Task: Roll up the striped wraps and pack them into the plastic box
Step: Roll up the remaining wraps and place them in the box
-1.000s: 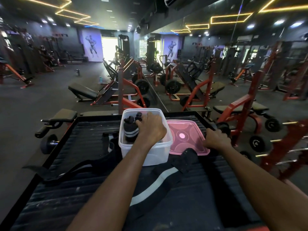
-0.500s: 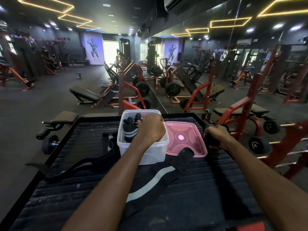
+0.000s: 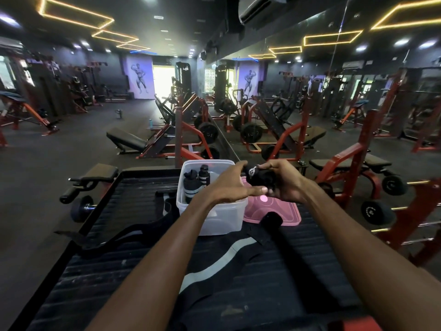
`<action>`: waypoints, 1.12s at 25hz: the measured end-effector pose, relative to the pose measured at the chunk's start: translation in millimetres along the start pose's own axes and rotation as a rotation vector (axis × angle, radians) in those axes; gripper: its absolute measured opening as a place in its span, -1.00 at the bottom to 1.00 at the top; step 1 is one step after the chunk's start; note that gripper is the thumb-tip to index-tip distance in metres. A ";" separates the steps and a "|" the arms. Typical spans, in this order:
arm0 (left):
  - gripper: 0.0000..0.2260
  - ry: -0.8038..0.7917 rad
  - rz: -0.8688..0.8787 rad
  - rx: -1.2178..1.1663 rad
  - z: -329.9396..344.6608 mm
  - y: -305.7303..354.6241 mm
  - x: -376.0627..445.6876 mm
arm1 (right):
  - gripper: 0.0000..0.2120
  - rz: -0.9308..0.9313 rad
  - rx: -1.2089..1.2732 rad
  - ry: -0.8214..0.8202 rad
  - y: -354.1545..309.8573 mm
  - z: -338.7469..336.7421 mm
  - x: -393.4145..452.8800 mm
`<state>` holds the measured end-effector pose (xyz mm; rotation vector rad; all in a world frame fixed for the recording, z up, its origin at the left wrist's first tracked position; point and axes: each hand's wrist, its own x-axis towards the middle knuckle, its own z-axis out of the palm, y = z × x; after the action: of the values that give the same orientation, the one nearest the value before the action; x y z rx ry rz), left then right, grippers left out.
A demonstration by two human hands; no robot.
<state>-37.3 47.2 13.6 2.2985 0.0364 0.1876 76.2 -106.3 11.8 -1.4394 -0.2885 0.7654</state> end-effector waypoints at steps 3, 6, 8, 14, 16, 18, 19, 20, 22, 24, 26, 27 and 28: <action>-0.17 0.081 0.010 -0.073 -8.0 -13.0 -1.2 | -0.53 0.012 -0.081 -0.109 -2.9 30.8 5.1; -0.40 0.191 0.023 -0.154 -20.6 -30.9 -6.3 | -0.59 0.011 -0.190 -0.156 -2.8 51.5 6.9; -0.50 0.207 -0.001 -0.192 -27.5 -45.3 -7.5 | -0.56 -0.023 -0.233 -0.177 -0.7 59.9 8.7; -0.47 0.324 -0.170 -0.397 -44.5 -66.0 -11.5 | -0.54 -0.281 -0.299 -0.255 2.9 84.5 18.2; -0.45 0.303 -0.236 -0.474 -48.5 -66.6 -10.6 | -0.56 -0.420 -0.531 -0.160 3.9 95.2 21.8; -0.43 0.253 -0.266 -0.426 -52.8 -64.7 -9.5 | -0.59 -0.498 -0.667 -0.043 3.9 104.8 28.3; -0.43 0.266 -0.265 -0.335 -55.0 -63.7 -9.3 | -0.60 -0.495 -0.676 0.003 3.8 108.0 31.9; -0.45 0.319 -0.270 -0.207 -57.9 -62.9 -10.4 | -0.62 -0.478 -0.683 0.044 4.2 110.3 36.0; -0.56 0.470 -0.257 0.054 -61.3 -68.3 -10.2 | -0.71 -0.429 -0.715 0.114 6.1 111.4 44.3; -0.72 0.540 -0.263 0.288 -62.7 -85.2 -4.3 | -0.78 -0.391 -0.782 0.168 10.7 111.6 53.1; -0.73 0.449 -0.329 0.445 -59.9 -102.5 0.2 | -0.75 -0.364 -0.887 0.206 17.5 112.7 63.3; -0.71 0.388 -0.366 0.458 -57.2 -110.0 2.1 | -0.76 -0.347 -0.935 0.225 21.0 112.5 70.1; -0.70 0.341 -0.386 0.440 -54.5 -113.5 2.3 | -0.77 -0.326 -0.972 0.237 24.0 112.4 77.1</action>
<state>-39.2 163.7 -34.3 2.6072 0.7553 0.3985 57.2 28.3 -14.8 -2.2888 -0.7545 0.1475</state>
